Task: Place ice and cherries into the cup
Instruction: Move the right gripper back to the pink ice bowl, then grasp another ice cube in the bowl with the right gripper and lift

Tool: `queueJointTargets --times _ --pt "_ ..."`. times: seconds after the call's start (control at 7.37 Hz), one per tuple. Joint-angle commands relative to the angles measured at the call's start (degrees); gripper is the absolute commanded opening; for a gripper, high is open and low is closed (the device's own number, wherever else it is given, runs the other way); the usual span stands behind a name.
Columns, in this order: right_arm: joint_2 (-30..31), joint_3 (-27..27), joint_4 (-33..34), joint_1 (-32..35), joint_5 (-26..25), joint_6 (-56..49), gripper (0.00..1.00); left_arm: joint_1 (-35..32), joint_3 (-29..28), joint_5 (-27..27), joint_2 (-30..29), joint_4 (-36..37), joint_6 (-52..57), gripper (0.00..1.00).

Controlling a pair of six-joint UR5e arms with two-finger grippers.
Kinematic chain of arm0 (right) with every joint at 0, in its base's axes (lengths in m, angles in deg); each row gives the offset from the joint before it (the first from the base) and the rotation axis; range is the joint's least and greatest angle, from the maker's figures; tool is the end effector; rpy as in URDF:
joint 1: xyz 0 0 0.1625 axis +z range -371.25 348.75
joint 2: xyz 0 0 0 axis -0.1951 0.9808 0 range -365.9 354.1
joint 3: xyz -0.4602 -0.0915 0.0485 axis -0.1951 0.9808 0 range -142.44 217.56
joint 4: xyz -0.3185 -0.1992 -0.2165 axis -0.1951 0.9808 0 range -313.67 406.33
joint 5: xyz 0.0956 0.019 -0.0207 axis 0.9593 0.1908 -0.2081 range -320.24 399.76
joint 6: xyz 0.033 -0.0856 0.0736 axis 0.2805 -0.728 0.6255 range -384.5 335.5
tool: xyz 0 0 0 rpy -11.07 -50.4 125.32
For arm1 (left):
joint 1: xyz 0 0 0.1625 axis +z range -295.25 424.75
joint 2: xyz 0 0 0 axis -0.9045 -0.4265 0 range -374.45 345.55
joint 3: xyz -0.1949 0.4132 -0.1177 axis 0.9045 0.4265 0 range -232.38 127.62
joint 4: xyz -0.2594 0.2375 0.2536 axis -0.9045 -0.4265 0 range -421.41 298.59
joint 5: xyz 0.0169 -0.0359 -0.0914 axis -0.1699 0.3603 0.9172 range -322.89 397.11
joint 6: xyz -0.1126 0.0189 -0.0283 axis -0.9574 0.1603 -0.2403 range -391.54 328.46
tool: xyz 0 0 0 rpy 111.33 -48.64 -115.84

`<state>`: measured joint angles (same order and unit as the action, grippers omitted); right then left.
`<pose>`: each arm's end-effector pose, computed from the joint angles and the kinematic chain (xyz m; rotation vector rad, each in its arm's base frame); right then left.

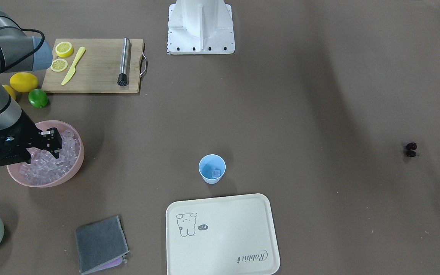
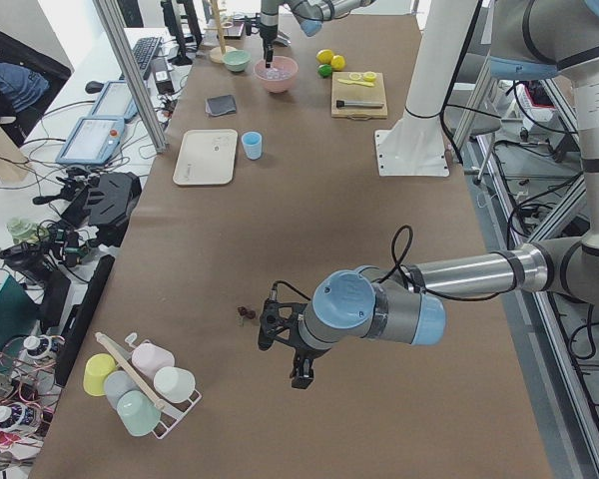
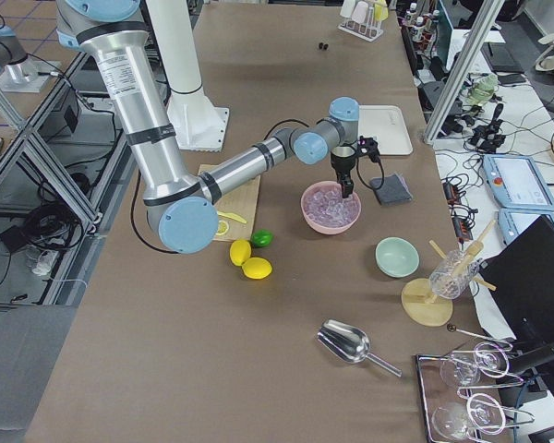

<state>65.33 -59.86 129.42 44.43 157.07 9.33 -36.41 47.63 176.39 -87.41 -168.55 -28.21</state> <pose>-0.3081 -0.5919 0.4602 0.2098 -0.7012 -0.1458 -0.1176 -0.3670 0.7221 0.2724 0.8301 -0.0520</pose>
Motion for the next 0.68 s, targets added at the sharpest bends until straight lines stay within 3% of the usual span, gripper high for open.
queueJointTargets --times 0.0,0.14,0.27,0.54 --pt "0.0 1.4 0.0 -2.1 -1.8 0.0 0.8 0.0 0.1 0.0 -0.1 0.0 0.0 0.98" --pt "0.4 2.1 0.0 -2.0 -1.9 -0.3 0.81 0.0 0.2 0.0 0.0 0.0 0.0 0.98" --pt "1.1 2.1 -0.1 -2.0 -1.9 -0.5 0.92 0.0 0.3 0.0 0.0 0.0 0.1 0.98" --pt "0.9 2.2 -0.2 -3.0 -2.8 -0.3 0.94 0.0 0.3 0.0 0.0 -0.1 0.1 0.98"
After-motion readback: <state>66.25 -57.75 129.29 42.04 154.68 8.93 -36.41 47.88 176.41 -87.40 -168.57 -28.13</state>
